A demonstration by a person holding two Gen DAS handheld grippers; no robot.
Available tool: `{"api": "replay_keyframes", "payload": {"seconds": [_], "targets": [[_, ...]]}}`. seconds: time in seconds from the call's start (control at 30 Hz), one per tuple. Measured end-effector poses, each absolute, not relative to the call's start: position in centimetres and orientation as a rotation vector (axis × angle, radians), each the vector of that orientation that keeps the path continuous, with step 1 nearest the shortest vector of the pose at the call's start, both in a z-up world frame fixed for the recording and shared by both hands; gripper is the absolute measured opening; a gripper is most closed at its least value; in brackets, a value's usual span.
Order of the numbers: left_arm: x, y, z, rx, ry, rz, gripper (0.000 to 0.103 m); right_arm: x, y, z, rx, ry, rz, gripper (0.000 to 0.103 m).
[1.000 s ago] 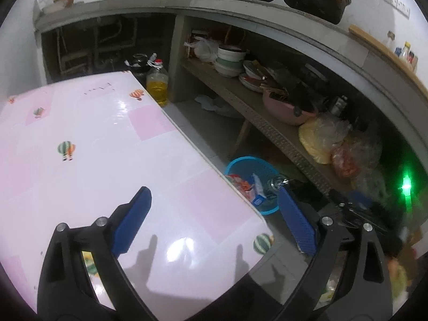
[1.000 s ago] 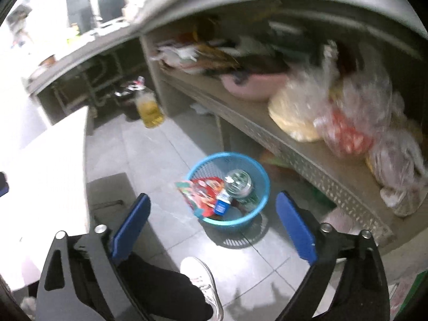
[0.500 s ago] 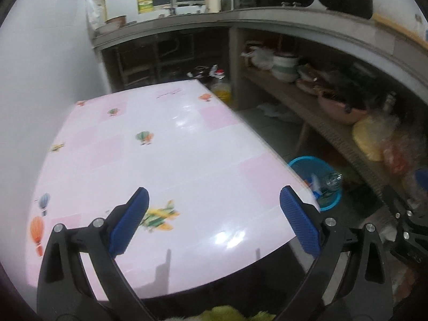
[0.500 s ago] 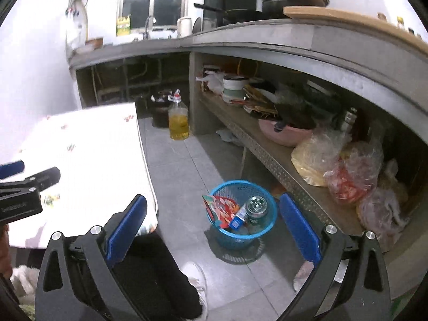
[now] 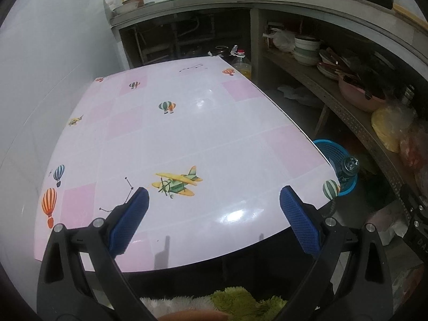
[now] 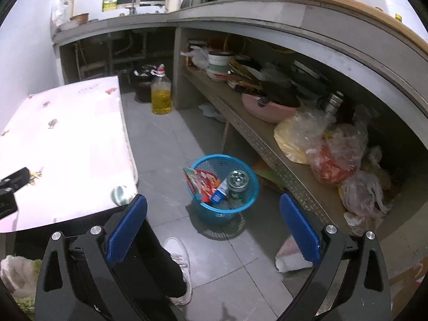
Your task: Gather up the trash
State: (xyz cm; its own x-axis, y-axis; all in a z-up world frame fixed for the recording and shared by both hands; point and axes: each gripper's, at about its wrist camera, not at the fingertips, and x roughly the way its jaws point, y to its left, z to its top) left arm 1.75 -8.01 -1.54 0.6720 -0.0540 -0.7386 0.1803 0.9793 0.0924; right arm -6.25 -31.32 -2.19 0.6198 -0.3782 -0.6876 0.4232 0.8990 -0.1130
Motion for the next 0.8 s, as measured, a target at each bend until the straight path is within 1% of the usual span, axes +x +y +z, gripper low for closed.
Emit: {"api": "replay_keyframes", "payload": {"seconds": [0.8], "targets": [[2.3, -9.0, -2.2, 0.151, 0.86, -0.146, 0.094, -6.4, -33.6, -3.0, 0.075, 0.801, -0.515, 0.096]]}}
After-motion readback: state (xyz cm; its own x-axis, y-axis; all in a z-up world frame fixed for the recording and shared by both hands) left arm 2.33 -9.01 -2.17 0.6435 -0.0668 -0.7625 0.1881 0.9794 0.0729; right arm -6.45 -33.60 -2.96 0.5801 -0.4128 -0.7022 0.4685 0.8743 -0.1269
